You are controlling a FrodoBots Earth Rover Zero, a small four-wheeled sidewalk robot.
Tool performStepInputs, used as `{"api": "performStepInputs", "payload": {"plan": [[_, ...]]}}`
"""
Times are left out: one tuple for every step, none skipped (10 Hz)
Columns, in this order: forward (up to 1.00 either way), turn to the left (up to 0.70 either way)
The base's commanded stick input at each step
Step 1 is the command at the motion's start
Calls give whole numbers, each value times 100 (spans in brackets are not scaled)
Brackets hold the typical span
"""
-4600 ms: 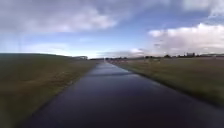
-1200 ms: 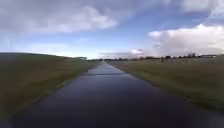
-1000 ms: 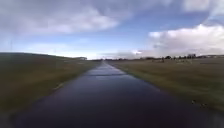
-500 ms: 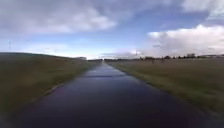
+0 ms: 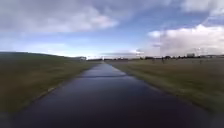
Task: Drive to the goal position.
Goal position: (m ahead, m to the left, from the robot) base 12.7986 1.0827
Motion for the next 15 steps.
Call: {"api": "performStepInputs", "payload": {"plan": [[100, 0], [100, 0], [100, 0], [100, 0], [100, 0], [100, 0], [100, 0], [100, 0], [100, 0], [100, 0], [100, 0], [100, 0], [100, 0], [100, 0], [100, 0]]}}
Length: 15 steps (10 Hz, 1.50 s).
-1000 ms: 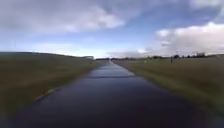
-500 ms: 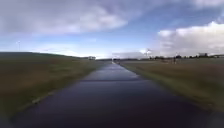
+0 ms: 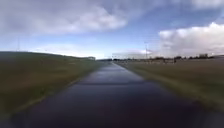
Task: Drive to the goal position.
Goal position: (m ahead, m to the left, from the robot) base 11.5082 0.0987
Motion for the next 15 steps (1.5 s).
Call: {"api": "performStepInputs", "payload": {"plan": [[100, 0], [100, 0], [100, 0], [100, 0], [100, 0], [100, 0], [100, 0], [100, 0], [100, 0], [100, 0], [100, 0], [100, 0], [100, 0], [100, 0], [100, 0]]}}
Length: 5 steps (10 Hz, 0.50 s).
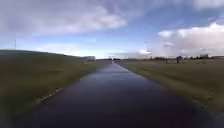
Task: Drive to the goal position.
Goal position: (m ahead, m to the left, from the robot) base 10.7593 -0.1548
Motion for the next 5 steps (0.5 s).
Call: {"api": "performStepInputs", "payload": {"plan": [[100, 0], [100, 0], [100, 0], [100, 0], [100, 0]]}}
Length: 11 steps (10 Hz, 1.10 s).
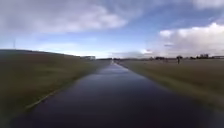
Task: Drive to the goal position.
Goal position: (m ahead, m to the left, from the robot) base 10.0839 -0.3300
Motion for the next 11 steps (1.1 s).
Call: {"api": "performStepInputs", "payload": {"plan": [[100, 0], [100, 0], [100, 0], [100, 0], [100, 0], [100, 0], [100, 0], [100, 0], [100, 0], [100, 0], [100, 0]]}}
